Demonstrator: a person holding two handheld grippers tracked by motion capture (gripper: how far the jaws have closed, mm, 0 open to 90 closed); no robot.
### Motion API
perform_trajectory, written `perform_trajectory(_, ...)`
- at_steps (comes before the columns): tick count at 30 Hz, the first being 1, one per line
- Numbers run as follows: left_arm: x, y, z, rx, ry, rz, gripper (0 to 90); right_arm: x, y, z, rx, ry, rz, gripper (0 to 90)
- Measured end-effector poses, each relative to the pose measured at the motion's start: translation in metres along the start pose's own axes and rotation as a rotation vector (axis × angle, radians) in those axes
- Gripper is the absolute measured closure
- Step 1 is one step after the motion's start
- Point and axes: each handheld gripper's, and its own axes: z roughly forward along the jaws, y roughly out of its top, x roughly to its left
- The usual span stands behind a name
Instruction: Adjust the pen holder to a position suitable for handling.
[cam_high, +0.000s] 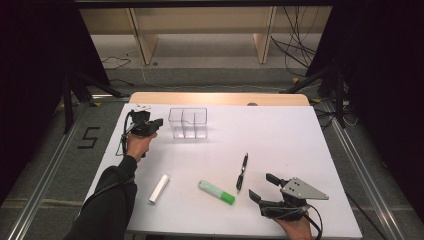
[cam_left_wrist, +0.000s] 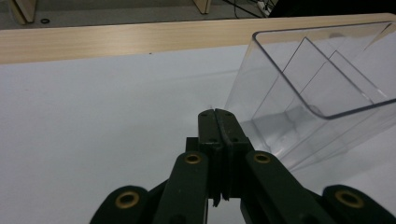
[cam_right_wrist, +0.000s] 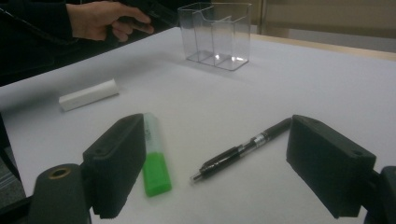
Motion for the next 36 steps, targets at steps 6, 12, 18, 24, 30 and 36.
perform_trajectory(6, -0.008, 0.003, 0.016, 0.009, -0.047, -0.035, 89.2, 0.000, 0.000, 0.001, 0.006, 0.004, -0.003, 20.7)
perform_trajectory(12, -0.010, 0.008, 0.021, 0.013, -0.038, -0.044, 89.2, 0.000, -0.001, 0.000, 0.008, 0.005, -0.001, 20.8)
perform_trajectory(18, -0.011, 0.012, 0.022, 0.021, -0.037, -0.071, 89.2, -0.001, -0.001, 0.001, 0.011, 0.003, 0.000, 20.9)
perform_trajectory(24, -0.019, 0.015, 0.026, 0.044, -0.047, -0.072, 89.3, 0.001, -0.001, 0.002, 0.012, 0.003, -0.005, 21.1)
perform_trajectory(30, -0.035, 0.016, 0.031, 0.055, -0.062, -0.067, 89.3, 0.000, -0.001, 0.001, 0.014, -0.001, -0.002, 21.1)
perform_trajectory(36, -0.050, 0.017, 0.038, 0.053, -0.078, -0.061, 89.3, -0.001, -0.001, 0.000, 0.014, -0.002, -0.001, 21.3)
